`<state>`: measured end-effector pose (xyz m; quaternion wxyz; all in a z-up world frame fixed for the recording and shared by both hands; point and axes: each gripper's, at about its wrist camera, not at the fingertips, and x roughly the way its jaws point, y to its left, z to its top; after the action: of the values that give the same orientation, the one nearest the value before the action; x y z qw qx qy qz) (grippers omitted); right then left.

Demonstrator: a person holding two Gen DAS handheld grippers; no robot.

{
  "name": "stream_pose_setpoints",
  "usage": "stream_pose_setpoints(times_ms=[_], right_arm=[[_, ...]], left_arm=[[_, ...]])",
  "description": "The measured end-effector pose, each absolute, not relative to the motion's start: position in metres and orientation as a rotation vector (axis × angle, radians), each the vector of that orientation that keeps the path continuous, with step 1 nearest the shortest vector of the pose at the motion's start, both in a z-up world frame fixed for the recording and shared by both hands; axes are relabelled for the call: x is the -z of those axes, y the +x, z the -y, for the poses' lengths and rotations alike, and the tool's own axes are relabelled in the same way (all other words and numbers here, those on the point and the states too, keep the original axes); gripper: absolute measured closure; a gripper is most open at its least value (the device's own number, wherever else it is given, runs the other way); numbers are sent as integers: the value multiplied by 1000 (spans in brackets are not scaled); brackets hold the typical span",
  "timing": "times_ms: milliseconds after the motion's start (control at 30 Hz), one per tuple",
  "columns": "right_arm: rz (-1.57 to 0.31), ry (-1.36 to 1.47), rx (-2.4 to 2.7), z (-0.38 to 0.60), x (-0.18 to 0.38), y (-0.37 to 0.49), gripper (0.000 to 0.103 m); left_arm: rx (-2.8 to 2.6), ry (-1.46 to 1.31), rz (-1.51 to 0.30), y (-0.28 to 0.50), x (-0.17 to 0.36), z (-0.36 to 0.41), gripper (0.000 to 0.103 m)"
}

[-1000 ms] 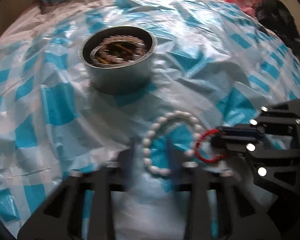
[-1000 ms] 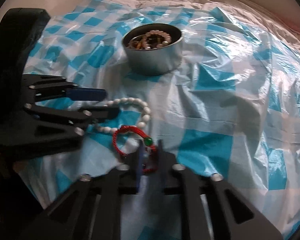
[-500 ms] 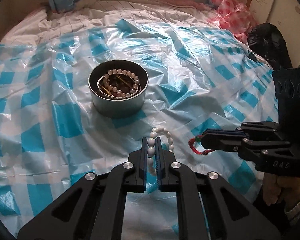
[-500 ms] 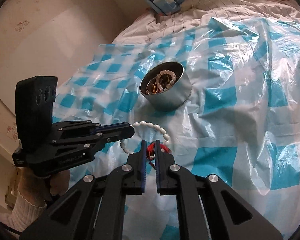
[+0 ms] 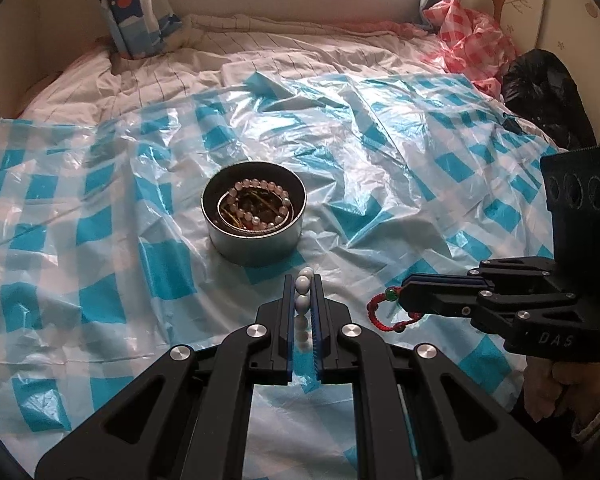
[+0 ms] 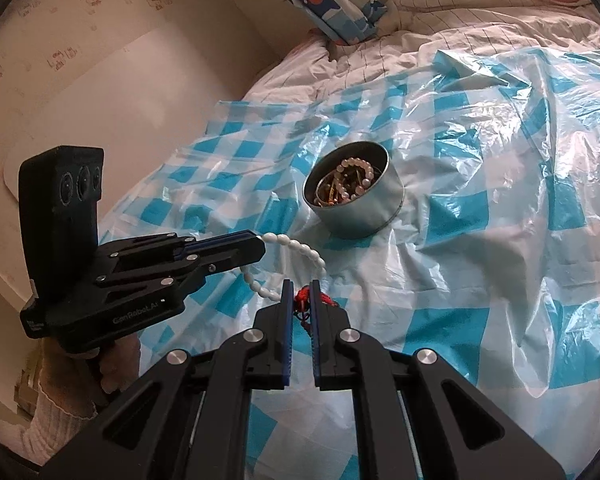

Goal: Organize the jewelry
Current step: 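Grasp the white pearl bracelet with left gripper while right grasps the red cord bracelet, then lower both bracelets into the tin and open both grippers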

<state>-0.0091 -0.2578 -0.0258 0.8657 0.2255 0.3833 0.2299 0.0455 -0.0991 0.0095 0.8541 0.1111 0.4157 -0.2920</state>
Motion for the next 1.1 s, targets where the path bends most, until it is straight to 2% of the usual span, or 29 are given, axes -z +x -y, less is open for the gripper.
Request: stream_pose_setpoints(times_ms=[467, 1100], right_arm=[[-716, 554, -513, 267, 15, -2, 95], [-637, 631, -516, 272, 2, 55, 95]], left_arm=[[633, 135, -825, 61, -29, 93, 96], [619, -60, -809, 107, -28, 99, 96]])
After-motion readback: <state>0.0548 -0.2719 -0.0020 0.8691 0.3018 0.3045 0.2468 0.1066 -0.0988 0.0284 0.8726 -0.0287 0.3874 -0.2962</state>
